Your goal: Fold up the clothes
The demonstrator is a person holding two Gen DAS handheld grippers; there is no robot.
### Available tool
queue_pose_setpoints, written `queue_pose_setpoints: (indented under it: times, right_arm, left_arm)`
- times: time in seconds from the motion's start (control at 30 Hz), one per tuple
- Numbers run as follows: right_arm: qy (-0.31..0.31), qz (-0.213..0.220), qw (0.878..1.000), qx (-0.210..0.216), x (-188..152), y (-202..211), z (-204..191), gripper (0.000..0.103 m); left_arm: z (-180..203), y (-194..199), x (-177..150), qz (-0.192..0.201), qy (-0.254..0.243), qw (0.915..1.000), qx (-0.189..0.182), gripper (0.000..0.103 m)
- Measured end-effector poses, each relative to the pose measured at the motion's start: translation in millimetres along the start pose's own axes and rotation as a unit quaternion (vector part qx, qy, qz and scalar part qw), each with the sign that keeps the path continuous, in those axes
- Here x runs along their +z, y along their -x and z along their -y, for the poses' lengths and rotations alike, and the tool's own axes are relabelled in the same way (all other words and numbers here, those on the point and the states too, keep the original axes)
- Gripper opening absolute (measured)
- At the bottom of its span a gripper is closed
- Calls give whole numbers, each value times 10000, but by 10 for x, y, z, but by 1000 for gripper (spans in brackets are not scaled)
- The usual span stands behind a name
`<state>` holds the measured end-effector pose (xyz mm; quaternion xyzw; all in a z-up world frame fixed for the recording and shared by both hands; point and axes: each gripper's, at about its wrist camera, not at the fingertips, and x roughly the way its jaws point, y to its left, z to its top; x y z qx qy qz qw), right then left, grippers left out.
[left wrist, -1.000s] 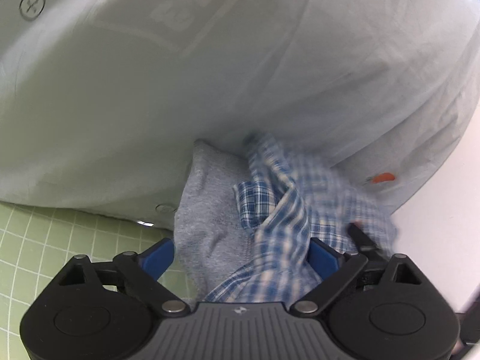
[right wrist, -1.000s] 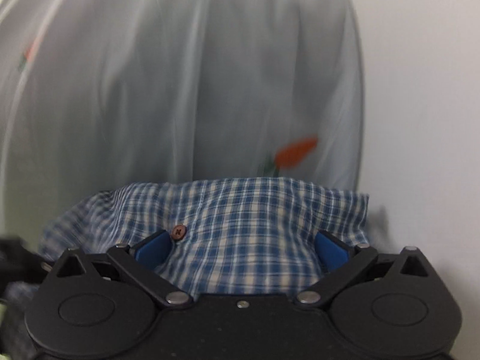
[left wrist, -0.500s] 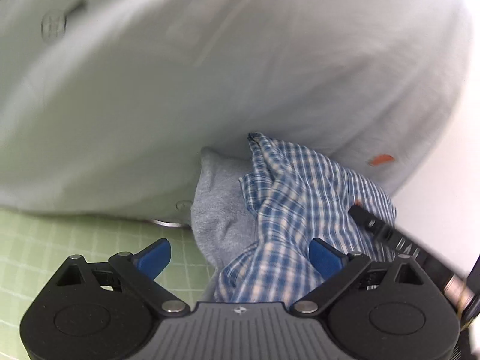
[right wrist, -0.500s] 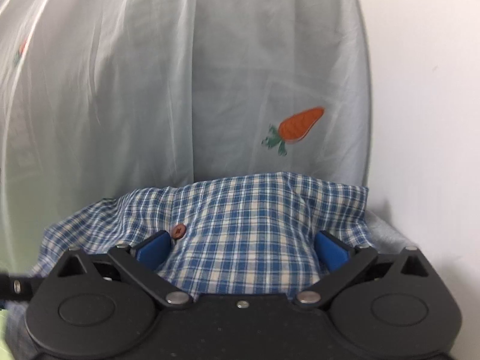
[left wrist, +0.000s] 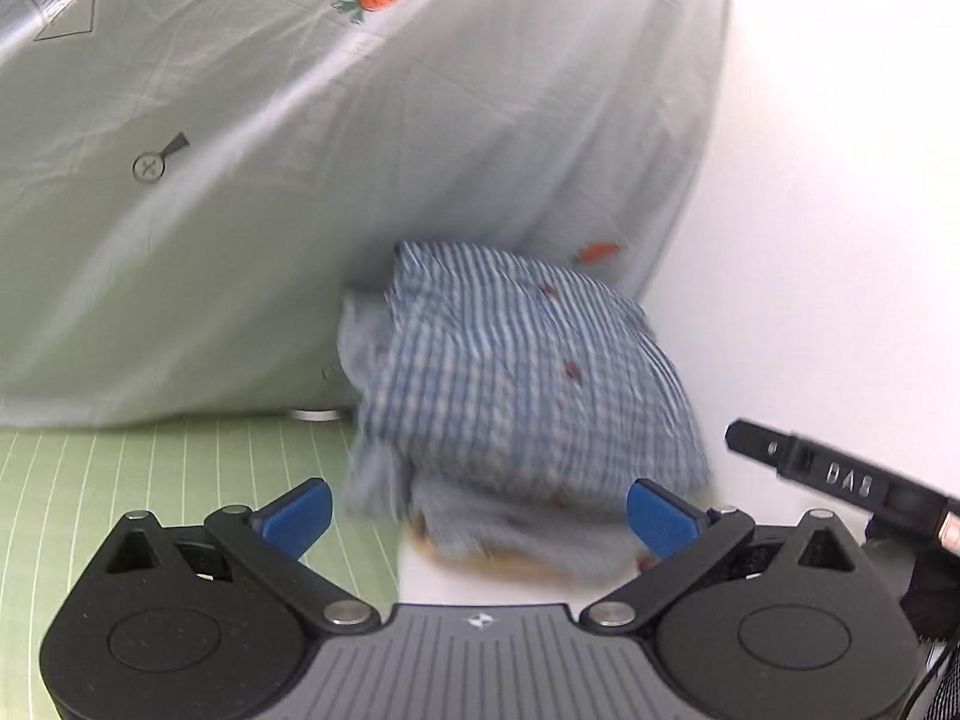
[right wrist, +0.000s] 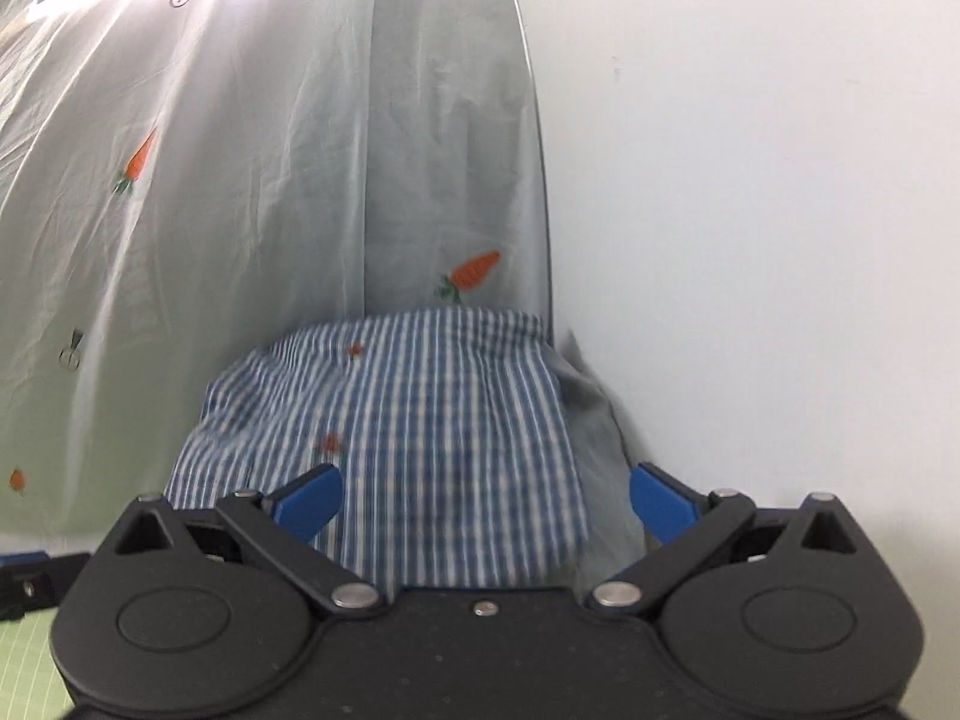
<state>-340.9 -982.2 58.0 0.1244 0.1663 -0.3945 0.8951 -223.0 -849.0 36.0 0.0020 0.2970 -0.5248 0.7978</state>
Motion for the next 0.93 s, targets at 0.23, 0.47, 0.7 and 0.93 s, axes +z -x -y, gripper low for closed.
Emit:
queue_pose_setpoints:
  times: [0.23,0.47,0.7,0.93]
  right_arm:
    - [-83,-481,9987,-140,-684,825,98,103]
    - [-202,-903,9954,-244,-1205,1318,103,103]
    - [-193,-1113,9933,-249,-1438,1547,105,103]
    - [-252,-1229,9917,-266,-1540,1653,117,103]
  left_arm:
    - [143,283,-526,-422,-309,9986,-57,103]
    - [228,577,-961,-754,-549,9956,47,103]
    - [251,789,-1206,-894,-590,9942,30,103]
    - [314,901,-1299,-901,-671,9937,-38,103]
